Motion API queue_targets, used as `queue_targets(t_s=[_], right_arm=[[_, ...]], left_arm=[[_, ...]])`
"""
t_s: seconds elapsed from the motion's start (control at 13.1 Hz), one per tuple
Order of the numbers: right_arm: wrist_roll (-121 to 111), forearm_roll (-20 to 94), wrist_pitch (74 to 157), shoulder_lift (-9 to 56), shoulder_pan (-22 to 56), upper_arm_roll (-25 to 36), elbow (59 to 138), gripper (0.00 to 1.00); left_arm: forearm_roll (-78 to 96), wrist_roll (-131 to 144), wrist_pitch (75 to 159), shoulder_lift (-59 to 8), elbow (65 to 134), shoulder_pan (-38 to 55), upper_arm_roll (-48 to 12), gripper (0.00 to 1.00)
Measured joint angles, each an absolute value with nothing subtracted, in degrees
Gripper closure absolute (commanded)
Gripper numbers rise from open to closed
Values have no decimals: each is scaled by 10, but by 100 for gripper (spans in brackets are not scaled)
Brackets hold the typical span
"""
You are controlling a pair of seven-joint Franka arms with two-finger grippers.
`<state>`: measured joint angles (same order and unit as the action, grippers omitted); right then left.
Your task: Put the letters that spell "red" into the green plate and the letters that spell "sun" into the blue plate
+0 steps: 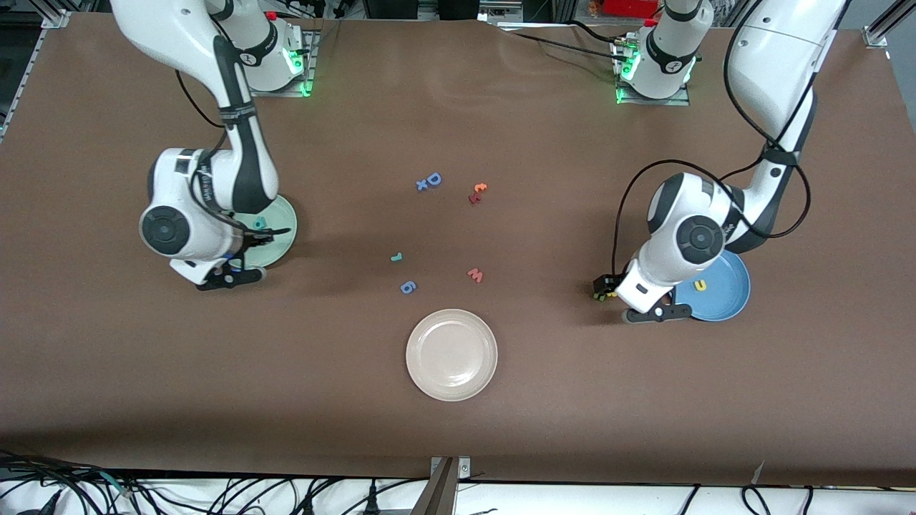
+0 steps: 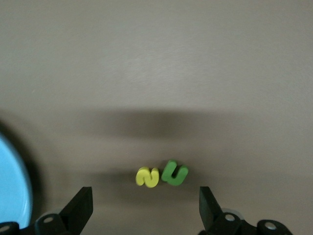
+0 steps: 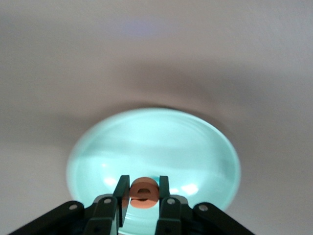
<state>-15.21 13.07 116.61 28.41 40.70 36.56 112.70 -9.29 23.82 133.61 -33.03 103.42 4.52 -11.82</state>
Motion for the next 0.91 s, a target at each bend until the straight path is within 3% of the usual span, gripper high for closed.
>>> queue_targets(t_s=[0.08, 0.23, 0.3, 0.38, 0.46, 0.91], right_arm=[[-171, 131, 1168, 284, 405, 376, 1141, 81], [-187, 131, 1178, 286, 402, 383, 1160, 71], [-187, 131, 1187, 287, 401, 384, 1166, 45], [-187, 131, 1195, 289, 400, 384, 1172, 7], [-187, 131, 1201, 291, 400, 384, 1176, 0], [-187, 133, 1190, 290, 402, 382, 1167, 0]], left_arm=[[-114, 226, 1336, -338, 1024, 49, -119, 2], [-130, 160, 1337, -351, 1005, 54, -120, 2], [-130, 122, 1342, -356, 997, 54, -120, 2], [-130, 89, 1351, -361, 992, 55, -120, 2], [-130, 57, 1359, -365, 990, 55, -121, 2], [-130, -64, 1370, -379, 995, 56, -138, 1]])
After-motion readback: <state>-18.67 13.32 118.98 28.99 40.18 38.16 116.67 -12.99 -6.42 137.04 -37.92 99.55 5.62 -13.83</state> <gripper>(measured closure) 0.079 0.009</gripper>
